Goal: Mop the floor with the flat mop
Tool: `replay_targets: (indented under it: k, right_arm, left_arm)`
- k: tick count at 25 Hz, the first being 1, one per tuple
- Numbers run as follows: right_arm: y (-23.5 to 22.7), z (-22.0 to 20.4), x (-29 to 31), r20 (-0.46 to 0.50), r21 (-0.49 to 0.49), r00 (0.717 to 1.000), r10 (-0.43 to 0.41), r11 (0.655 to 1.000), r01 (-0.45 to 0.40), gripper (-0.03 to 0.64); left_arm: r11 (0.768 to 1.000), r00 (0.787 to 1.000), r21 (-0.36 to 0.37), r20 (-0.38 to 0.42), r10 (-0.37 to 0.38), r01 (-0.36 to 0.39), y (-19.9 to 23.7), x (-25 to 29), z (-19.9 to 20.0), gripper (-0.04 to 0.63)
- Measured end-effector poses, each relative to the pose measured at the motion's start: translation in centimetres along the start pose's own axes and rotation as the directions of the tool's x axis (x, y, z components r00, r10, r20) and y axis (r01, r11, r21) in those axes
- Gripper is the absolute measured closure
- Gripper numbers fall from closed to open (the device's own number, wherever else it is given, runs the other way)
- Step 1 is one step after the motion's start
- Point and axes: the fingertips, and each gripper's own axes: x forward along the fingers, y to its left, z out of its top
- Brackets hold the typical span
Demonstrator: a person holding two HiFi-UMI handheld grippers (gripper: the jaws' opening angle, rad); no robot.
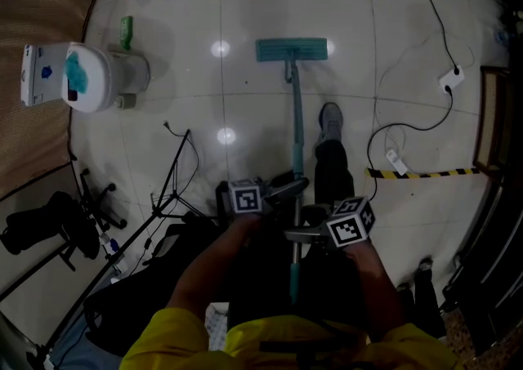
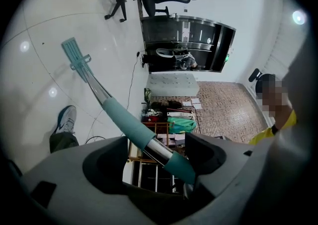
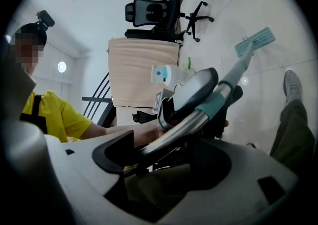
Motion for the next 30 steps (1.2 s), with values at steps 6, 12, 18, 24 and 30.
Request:
replay_targets:
  k: [6, 12, 18, 24, 30]
  right_arm:
    - [-1.5, 2.2, -0.4, 0.037, -0.011, 0.999, 0.005, 1.0, -0.005, 0.275]
    - [-4.8, 10.6, -3.3, 0.048, -0.063, 0.999, -0.007, 0.998, 0.01, 0.275]
    - [-8.8, 24.3, -7.2, 0.075, -0.092, 0.996, -0.053, 0.994, 0.06, 0.295]
    - [-11.2, 37.5, -11.1, 0.073, -0.15, 0.994, -0.075, 0.985, 0.085, 0.295]
    - [-9.8, 40.6, -12.6, 0.082, -0.18, 0.995, -0.053, 0.981, 0.067, 0.29]
  left_arm:
    - [0.999, 0.999, 0.036, 0.044, 0.002, -0.003, 1.0, 1.0, 2.3, 0.253]
    - [0.992, 0.999, 0.122, 0.04, 0.02, -0.025, 2.5, 6.1, 10.6, 0.253]
    - [0.985, 0.999, 0.169, 0.034, 0.033, -0.038, 4.5, 13.4, 23.0, 0.265]
    - [0.977, 0.998, 0.213, 0.054, -0.013, 0.002, 4.2, 20.3, 35.5, 0.273]
    - [0.978, 0.997, 0.208, 0.081, -0.008, -0.009, 3.0, 22.0, 38.2, 0.268]
